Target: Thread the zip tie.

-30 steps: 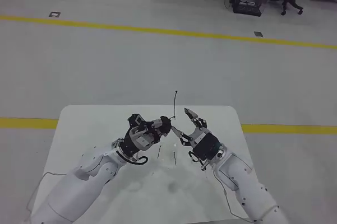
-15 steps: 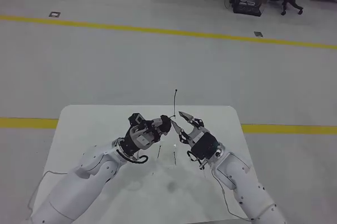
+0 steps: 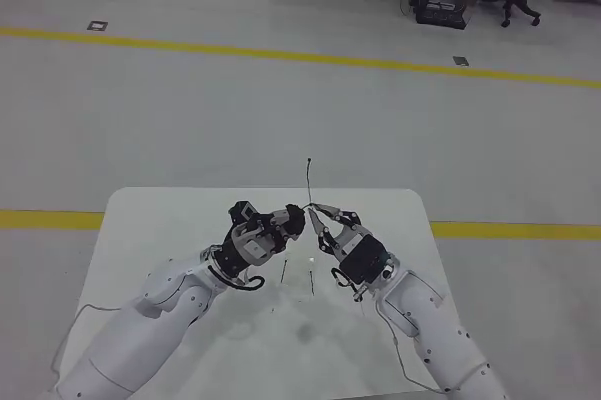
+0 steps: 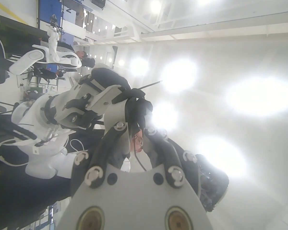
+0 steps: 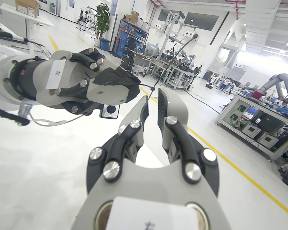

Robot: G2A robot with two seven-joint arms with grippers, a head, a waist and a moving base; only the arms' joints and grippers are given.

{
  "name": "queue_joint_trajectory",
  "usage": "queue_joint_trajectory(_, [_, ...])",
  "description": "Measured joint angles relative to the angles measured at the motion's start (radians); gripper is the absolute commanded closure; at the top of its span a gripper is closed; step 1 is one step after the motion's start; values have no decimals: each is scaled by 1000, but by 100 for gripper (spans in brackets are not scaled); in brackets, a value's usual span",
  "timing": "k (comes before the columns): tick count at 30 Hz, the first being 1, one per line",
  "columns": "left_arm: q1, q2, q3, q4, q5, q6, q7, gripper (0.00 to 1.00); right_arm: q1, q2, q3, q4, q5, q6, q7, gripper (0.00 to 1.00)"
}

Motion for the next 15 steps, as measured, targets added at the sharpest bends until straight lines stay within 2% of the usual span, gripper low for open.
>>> queue_joint_trajectory(4, [1,-1,-2,0,0,3,-2,100,-2,-4,3,0,-3,-4,2,91])
queue_joint_trajectory(8, [1,-2,-4,1,1,6,-4,100,-5,-8,8,-2,-6,-8,4,95])
queue_joint_trajectory(10, [1,-2,-4,1,2,7,-4,100,-6,-9,10,-2,-7,-10,5,100])
queue_joint_trajectory(15, [4,-3,-7,1,4,9,-7,100,-9,-13,16,-5,-11,-16,7,100])
